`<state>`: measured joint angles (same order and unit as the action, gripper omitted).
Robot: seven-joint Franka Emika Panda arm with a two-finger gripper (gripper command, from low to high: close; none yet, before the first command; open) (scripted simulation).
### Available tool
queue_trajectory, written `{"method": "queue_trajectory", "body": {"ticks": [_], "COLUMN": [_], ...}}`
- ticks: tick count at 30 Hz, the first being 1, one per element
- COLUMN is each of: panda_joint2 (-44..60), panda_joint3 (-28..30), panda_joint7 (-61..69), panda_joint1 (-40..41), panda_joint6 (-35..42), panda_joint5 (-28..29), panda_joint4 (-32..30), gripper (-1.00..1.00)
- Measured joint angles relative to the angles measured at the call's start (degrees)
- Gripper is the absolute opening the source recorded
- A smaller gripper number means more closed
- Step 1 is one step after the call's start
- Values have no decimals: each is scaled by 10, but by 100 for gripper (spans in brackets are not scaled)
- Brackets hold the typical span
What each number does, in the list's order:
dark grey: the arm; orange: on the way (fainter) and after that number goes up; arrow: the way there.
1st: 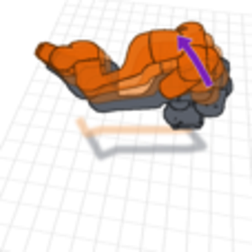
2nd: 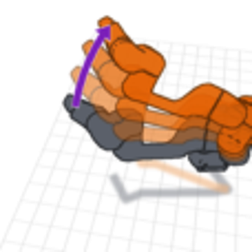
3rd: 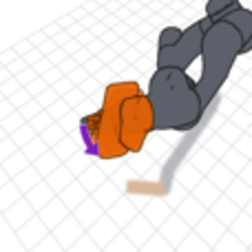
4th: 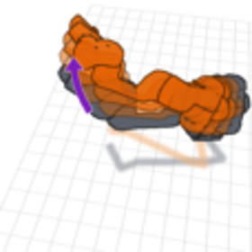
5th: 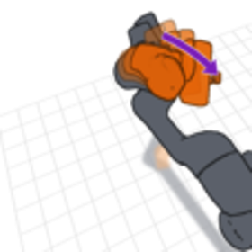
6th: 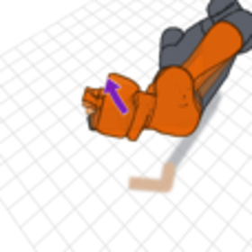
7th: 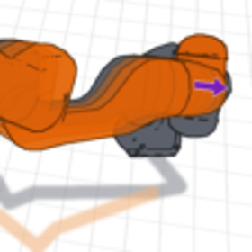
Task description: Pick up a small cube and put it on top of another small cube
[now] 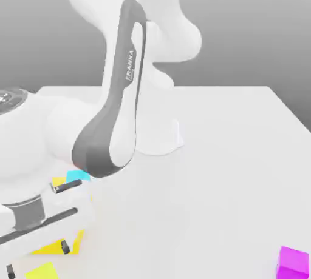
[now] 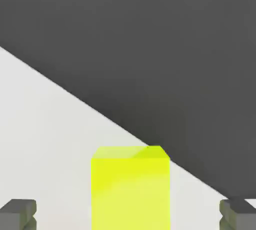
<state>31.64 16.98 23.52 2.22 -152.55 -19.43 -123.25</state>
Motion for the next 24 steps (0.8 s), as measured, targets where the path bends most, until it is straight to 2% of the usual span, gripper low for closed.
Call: {"method": "queue_trajectory", "body": {"ticks": [1,8,13,19,24], "panda_joint2": [18,20,-70,-173,-262], "panda_joint3": [-9,-10,34,95,133], "panda_joint7": [6,7,-35,-140,-242], "panda_joint1": [7,8,-21,-43,-43], "panda_joint6": [-13,-13,49,98,130], "panda_joint5": [-8,-9,35,86,148], "panda_joint4": [4,5,-22,-73,-119], "gripper": [-100,-100,-100,-100,-100]}}
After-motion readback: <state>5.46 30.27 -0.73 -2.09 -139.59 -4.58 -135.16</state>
